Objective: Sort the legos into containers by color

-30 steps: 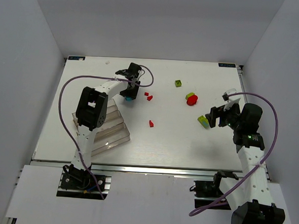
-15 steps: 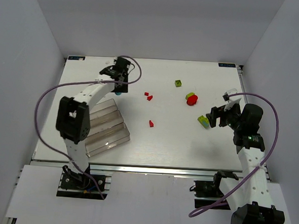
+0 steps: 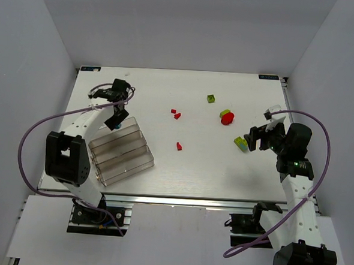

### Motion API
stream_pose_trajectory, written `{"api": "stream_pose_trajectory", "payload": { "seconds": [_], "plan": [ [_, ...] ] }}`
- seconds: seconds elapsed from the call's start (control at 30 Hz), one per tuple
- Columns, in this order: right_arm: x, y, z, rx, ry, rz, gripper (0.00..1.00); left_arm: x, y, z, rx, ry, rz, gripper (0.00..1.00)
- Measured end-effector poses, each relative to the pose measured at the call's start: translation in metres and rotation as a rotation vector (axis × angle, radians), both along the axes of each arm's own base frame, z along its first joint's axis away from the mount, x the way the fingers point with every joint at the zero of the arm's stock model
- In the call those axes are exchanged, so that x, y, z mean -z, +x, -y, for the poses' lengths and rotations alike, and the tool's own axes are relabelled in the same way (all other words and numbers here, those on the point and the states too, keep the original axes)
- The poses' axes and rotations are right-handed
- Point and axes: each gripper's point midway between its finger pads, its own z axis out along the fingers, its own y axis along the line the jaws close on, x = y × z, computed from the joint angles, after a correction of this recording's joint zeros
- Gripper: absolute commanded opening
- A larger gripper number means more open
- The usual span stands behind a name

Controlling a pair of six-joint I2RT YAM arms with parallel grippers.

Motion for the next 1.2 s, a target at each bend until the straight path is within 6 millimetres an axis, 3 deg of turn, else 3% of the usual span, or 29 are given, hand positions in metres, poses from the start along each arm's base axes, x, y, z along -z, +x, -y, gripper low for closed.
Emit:
{"api": "stream_pose_trajectory", "payload": {
  "seconds": [0.1,0.3,0.37,0.5,0.67,0.83,0.93,0.97,1.1,1.2],
  "plan": [
    [0.000,0.000,0.000,0.001,0.000,0.000,0.83,0.010,-0.017,-0.006,-0.138,-0.063,0.015,0.00],
    [0.000,0.000,0.001,0.005,0.000,0.000,0.83,-0.029,-0.017,-0.012,-0.340,-0.194,0.233,0.00],
    [0.000,0.000,0.001,0.005,0.000,0.001,0.83,-0.032,-0.014,-0.011,-0.382,-0.228,0.261,0.00],
    [-0.001,0.000,0.002,0.006,0.000,0.004,0.83,-0.005,-0.015,-0.012,-0.473,-0.272,0.235,0.00],
    [-0.001,0.000,0.002,0.005,-0.001,0.005,0.83,0.041,-0.039,-0.020,-0.606,-0.291,0.183,0.00],
    [-0.001,-0.001,0.002,0.004,0.000,0.005,0.83,0.044,-0.035,-0.023,-0.678,-0.333,0.239,0.00],
    [-0.001,-0.001,0.002,0.004,0.001,0.005,0.84,0.041,-0.030,-0.022,-0.690,-0.350,0.263,0.32],
    [-0.001,-0.001,0.002,0.004,0.001,0.005,0.84,0.041,-0.028,-0.022,-0.691,-0.354,0.270,0.47],
    [-0.001,-0.001,0.002,0.002,0.002,0.005,0.84,0.045,-0.027,-0.022,-0.691,-0.366,0.288,0.66],
    [-0.002,-0.001,0.001,-0.002,0.004,0.005,0.84,0.042,-0.026,-0.022,-0.680,-0.376,0.309,0.75]
  ]
}}
